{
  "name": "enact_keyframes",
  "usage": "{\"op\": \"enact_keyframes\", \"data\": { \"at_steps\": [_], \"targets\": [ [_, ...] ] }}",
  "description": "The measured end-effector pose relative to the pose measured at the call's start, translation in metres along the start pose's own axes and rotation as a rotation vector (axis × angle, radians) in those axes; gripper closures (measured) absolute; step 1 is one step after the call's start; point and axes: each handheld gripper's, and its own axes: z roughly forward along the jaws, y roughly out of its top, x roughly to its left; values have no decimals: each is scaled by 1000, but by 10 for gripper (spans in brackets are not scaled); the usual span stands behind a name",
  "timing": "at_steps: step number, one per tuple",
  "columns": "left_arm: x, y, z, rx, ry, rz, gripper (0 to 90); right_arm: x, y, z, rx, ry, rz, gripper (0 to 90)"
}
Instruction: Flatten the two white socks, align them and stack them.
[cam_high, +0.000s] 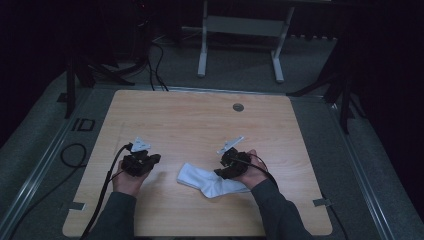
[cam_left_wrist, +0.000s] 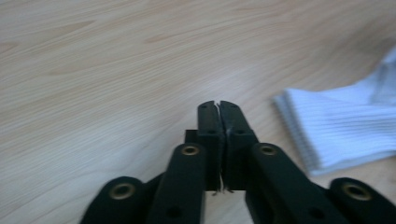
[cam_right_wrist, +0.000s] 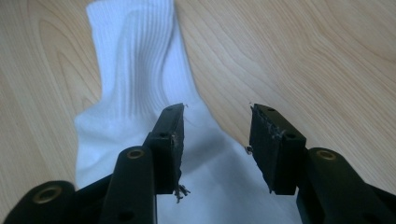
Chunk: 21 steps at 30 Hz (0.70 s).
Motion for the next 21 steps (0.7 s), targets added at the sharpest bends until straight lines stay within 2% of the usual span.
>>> {"op": "enact_keyframes", "data": {
  "at_steps": [3, 9, 13, 16, 21],
  "targets": [
    [-9, 5, 2, 4, -29, 25, 900, -3, -3, -3, -1, -5, 6, 551],
    [-25, 7, 14, 8, -83, 32, 900, -9, -7, -7, -1, -18, 23, 552],
    [-35, 7, 20, 22, -115, 53, 900, -13, -10, -12, -6, -30, 32, 552],
    [-43, 8, 25, 12, -166, 45, 900, -16, -14, -15, -6, -41, 45, 552],
    [-54, 7, 37, 39, -182, 72, 900, -23, -21, -22, -5, -76, 57, 552]
  ]
}}
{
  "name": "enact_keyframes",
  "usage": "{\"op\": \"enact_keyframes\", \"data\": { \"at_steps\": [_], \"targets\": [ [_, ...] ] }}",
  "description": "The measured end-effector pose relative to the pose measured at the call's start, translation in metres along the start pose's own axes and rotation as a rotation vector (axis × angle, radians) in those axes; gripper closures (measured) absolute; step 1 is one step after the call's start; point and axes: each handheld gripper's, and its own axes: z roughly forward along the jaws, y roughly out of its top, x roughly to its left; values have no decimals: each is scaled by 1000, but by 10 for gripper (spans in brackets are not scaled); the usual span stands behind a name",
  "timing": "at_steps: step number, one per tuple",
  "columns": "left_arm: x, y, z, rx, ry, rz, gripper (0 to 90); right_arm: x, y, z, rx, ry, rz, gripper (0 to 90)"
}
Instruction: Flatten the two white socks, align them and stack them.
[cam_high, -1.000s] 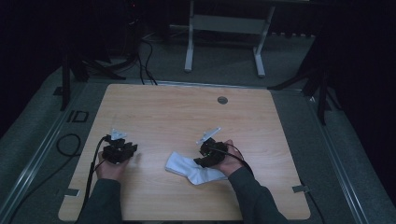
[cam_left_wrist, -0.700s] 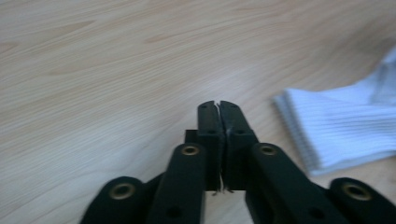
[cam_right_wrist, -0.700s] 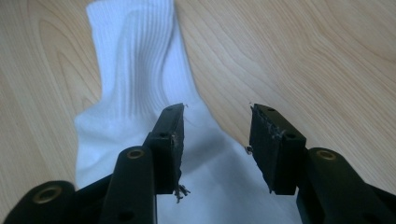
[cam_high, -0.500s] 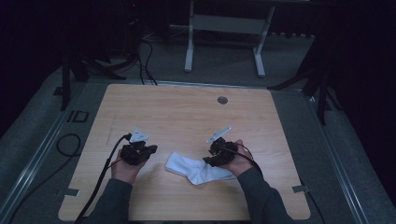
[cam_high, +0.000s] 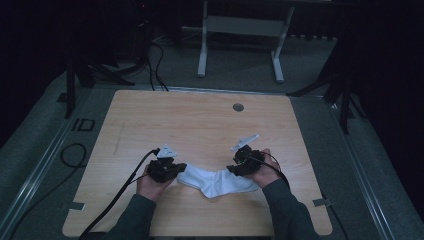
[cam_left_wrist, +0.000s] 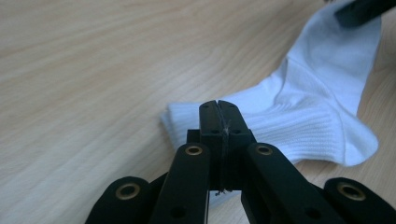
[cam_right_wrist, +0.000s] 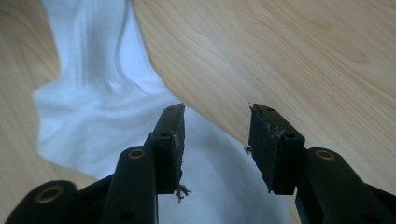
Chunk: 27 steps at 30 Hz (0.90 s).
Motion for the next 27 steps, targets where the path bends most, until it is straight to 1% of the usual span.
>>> {"op": "enact_keyframes", "data": {
  "at_steps": [2, 3, 4, 5, 6, 7, 8, 9, 12, 14, 16, 19, 21, 23, 27],
  "targets": [
    [-2, -2, 5, 21, 8, 9, 900, -3, -3, -4, 2, -23, 7, 553],
    [-2, -3, 7, 39, 13, 24, 900, -5, -5, -5, 5, -32, 15, 555],
    [-3, -4, 10, 50, 19, 28, 900, -7, -7, -7, 5, -39, 24, 557],
    [-4, -5, 12, 62, 26, 37, 900, -9, -9, -9, 7, -46, 31, 560],
    [-4, -5, 12, 62, 26, 37, 900, -9, -9, -9, 7, -46, 31, 560],
    [-5, -7, 15, 76, 29, 43, 900, -11, -11, -10, 7, -50, 44, 563],
    [-6, -7, 16, 82, 30, 44, 900, -15, -16, -13, 8, -59, 66, 566],
    [-6, -8, 17, 85, 31, 47, 900, -17, -18, -14, 9, -66, 75, 567],
    [-6, -8, 19, 89, 29, 49, 900, -22, -25, -16, 10, -65, 104, 577],
    [-7, -9, 19, 93, 28, 52, 900, -24, -29, -15, 22, -64, 120, 588],
    [-7, -9, 20, 92, 31, 57, 900, -25, -33, -13, 34, -59, 129, 632],
    [-7, -10, 21, 91, 30, 54, 900, -26, -36, -12, 53, -49, 123, 798],
    [-7, -10, 20, 92, 30, 58, 900, -24, -36, -14, 58, -52, 112, 882],
    [-8, -10, 20, 92, 31, 58, 900, -24, -38, -17, 57, -64, 104, 889],
    [-8, -10, 21, 88, 33, 56, 900, -25, -43, -29, 37, -79, 114, 892]
  ]
}}
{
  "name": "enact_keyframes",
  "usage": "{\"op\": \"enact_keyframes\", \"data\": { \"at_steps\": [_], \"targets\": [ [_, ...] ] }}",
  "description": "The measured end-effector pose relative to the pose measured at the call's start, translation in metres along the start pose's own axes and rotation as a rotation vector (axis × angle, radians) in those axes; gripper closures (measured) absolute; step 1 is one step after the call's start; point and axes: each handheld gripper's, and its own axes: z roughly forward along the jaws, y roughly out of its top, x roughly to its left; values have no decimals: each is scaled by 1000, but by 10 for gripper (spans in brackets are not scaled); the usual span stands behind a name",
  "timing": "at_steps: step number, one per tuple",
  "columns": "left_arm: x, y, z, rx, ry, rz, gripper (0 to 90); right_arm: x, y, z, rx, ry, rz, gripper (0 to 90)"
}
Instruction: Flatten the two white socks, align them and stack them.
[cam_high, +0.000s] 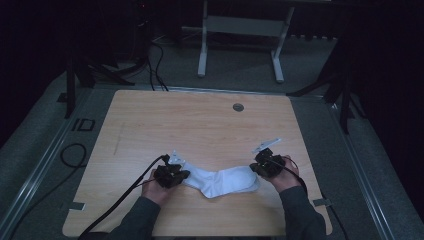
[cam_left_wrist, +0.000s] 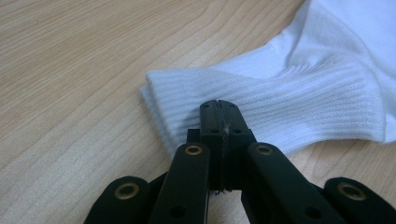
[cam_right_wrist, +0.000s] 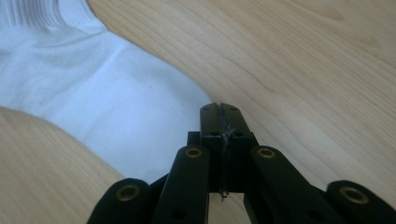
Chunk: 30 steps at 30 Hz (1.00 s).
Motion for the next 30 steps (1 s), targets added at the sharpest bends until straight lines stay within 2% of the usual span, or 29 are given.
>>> {"op": "enact_keyframes", "data": {
  "at_steps": [7, 10, 18, 20, 30],
  "targets": [
    [1, -1, 0, 0, -1, -5, 900, -9, -13, -16, -18, -14, 29, 893],
    [1, -1, 0, 0, -1, -7, 900, -13, -19, -17, -24, -1, 51, 892],
    [2, -1, -2, 14, 18, -4, 900, -14, -21, -5, -32, 19, 50, 889],
    [2, -2, -3, 10, 21, -18, 900, -15, -20, -2, -36, 24, 52, 888],
    [3, -5, -5, 9, 27, -29, 900, -12, -19, 14, -23, 42, 51, 876]
  ]
}}
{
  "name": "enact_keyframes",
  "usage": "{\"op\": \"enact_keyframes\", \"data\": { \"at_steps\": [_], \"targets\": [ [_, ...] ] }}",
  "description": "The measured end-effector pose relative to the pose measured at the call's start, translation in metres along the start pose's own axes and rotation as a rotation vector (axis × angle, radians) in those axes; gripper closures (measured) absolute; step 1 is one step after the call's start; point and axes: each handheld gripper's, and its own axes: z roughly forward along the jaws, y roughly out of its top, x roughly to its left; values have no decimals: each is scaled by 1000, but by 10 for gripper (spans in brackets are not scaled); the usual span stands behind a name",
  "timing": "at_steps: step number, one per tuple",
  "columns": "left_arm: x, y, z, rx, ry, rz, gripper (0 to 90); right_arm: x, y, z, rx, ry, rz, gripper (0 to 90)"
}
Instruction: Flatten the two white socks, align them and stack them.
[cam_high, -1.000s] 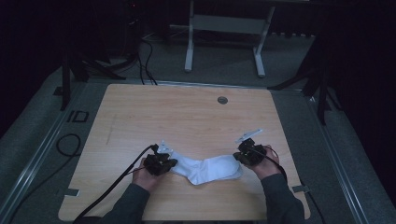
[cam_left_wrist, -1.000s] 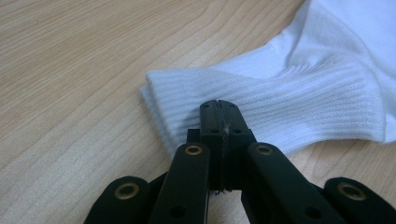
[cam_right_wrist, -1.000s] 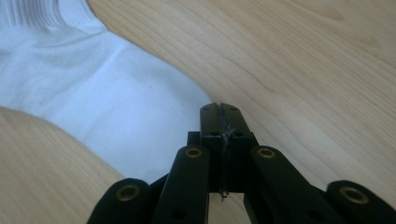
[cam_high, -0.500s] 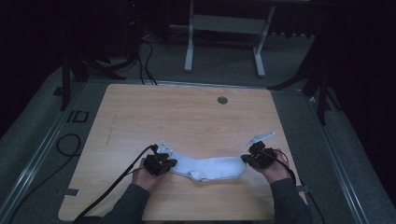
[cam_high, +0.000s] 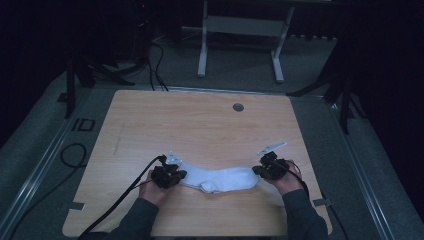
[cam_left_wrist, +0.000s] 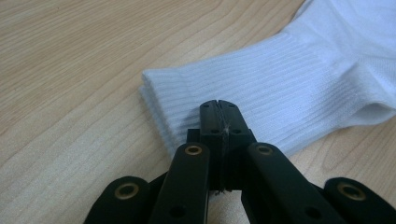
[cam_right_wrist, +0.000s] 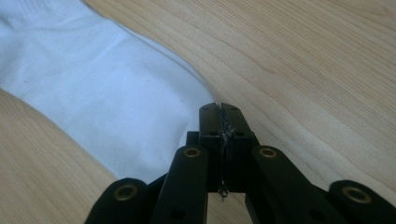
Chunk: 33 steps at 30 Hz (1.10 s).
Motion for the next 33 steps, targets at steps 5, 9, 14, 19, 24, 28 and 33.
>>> {"op": "enact_keyframes", "data": {
  "at_steps": [5, 9, 14, 19, 24, 28, 33],
  "targets": [
    [0, -1, -1, 2, -7, -4, 900, -1, -1, -2, -10, -8, -1, 752],
    [-1, -2, -1, -2, -9, -6, 899, -1, 0, -5, -27, -16, 7, 696],
    [-2, -1, -2, -5, -10, -5, 892, -3, 2, -11, -65, -23, 22, 591],
    [-2, -1, -3, -14, -15, 3, 873, -5, 3, -14, -92, -33, 42, 568],
    [-3, -1, -7, -25, -10, 12, 859, -8, 1, -14, -97, -39, 57, 555],
    [-2, 0, -10, -47, -13, 5, 849, -8, 1, -13, -97, -40, 57, 552],
    [2, 2, -16, -65, 8, 4, 840, -11, 0, -14, -101, -43, 68, 543]
  ]
}}
